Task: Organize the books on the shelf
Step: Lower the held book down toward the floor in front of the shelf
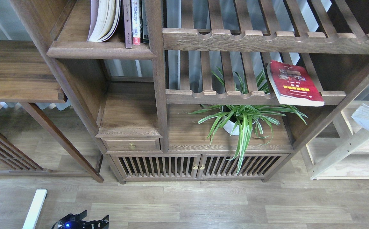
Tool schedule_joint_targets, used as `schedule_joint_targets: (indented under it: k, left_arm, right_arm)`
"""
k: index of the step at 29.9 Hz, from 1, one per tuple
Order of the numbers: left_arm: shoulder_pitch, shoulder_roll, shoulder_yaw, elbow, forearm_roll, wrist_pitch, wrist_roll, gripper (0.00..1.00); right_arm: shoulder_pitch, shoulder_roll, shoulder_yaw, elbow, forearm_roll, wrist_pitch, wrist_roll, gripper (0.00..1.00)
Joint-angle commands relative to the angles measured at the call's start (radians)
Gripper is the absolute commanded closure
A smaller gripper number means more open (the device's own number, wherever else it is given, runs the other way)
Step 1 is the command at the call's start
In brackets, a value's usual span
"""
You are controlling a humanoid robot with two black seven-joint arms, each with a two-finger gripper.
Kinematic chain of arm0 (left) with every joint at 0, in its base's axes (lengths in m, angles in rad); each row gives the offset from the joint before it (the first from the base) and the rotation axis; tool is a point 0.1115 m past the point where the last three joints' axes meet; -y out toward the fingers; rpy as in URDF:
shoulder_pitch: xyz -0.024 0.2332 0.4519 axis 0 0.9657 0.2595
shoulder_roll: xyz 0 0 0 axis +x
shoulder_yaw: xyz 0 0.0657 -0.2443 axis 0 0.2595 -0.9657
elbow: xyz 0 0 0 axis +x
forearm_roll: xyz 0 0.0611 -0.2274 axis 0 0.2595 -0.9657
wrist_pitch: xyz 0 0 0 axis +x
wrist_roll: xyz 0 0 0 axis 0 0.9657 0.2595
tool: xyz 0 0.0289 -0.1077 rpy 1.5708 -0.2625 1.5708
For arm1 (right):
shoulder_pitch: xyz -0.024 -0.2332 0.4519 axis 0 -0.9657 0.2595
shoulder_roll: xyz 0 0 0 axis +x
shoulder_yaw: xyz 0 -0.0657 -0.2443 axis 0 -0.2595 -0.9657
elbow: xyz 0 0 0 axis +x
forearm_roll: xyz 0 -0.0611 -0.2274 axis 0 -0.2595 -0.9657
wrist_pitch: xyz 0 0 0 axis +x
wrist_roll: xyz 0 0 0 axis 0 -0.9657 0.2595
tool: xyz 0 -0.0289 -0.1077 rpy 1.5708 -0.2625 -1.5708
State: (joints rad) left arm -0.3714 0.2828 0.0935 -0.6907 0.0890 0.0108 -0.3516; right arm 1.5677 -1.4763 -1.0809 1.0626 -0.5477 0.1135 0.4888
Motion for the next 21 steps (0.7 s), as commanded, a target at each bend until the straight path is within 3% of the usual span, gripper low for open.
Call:
schedule_joint_targets:
  k: [1,5,12,21]
  left_arm:
    - [0.0,-0.004,0.0,0.005,0.0,0.0,-0.004,0.1]
    - [0.0,-0.004,0.0,0.005,-0.002,0.0,-0.004,0.1]
    - [0.002,-0.001,0.003,0.005,0.0,0.0,-0.003,0.1]
    - [0.002,-0.005,0.006,0.005,0.003,0.0,0.002,0.1]
  right_arm:
    - [-0.112,0.111,0.024,-0.038,0.055,-0.054,0.0,0.96]
    - [-0.299,0.209,0.151,-0.09,0.117,-0.086,0.0,0.96]
    - [-0.696,0.298,0.545,-0.182,0.109,-0.081,0.0,0.96]
    - [-0.833,0.435,0.627,-0.274,0.06,-0.091,0.0,0.96]
